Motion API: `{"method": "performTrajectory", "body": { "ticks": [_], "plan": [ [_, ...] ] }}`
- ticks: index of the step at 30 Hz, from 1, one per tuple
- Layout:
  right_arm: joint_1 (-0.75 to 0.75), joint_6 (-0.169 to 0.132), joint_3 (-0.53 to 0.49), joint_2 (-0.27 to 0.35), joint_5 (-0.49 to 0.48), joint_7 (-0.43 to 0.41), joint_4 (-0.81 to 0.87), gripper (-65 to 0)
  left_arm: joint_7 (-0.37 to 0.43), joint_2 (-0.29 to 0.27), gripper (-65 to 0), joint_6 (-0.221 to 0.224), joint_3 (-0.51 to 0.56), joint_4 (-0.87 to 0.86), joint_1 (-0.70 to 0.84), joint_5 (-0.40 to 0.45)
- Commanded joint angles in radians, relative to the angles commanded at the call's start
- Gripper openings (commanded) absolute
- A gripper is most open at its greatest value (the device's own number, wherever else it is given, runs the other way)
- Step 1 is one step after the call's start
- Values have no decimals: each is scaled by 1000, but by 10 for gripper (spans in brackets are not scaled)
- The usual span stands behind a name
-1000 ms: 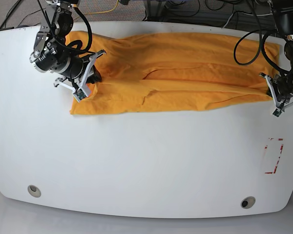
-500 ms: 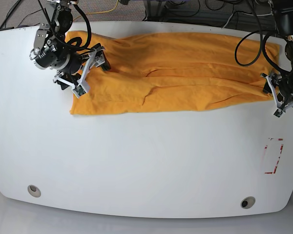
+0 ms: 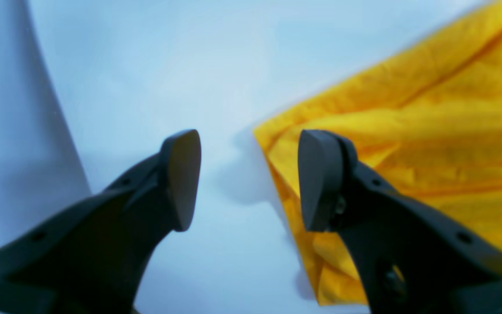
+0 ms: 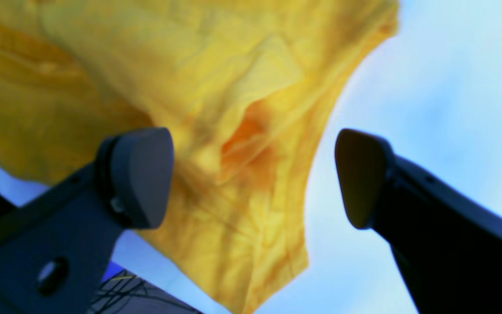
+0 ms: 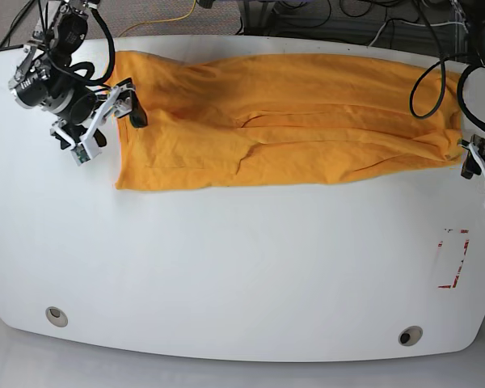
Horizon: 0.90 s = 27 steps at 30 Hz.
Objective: Layout the t-shirt on the table in an organized manner, then fold the t-shirt properly
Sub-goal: 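Lower the folded hem and open both grippers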
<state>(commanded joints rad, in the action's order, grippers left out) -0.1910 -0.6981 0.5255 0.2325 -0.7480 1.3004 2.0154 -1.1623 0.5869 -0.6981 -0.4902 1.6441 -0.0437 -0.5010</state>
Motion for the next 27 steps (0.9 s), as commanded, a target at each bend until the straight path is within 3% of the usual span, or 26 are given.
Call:
{"method": "performTrajectory", "body": {
  "ticks": [6,20,23,27],
  "plan": [
    [51,0,0,-51,2,0,-68,-90,0,-29,-318,0,6,0,0,0],
    [49,0,0,-138,-5,23,-172,-103,0,-31,-318,0,0,-3,8,0],
    [51,0,-2,-158,-5,26,-172,-184,0,-31,-318,0,0,-3,8,0],
    [51,0,-2,-167,-5,26,-176,-387,2,-31,-318,0,0,-3,8,0]
  ]
}}
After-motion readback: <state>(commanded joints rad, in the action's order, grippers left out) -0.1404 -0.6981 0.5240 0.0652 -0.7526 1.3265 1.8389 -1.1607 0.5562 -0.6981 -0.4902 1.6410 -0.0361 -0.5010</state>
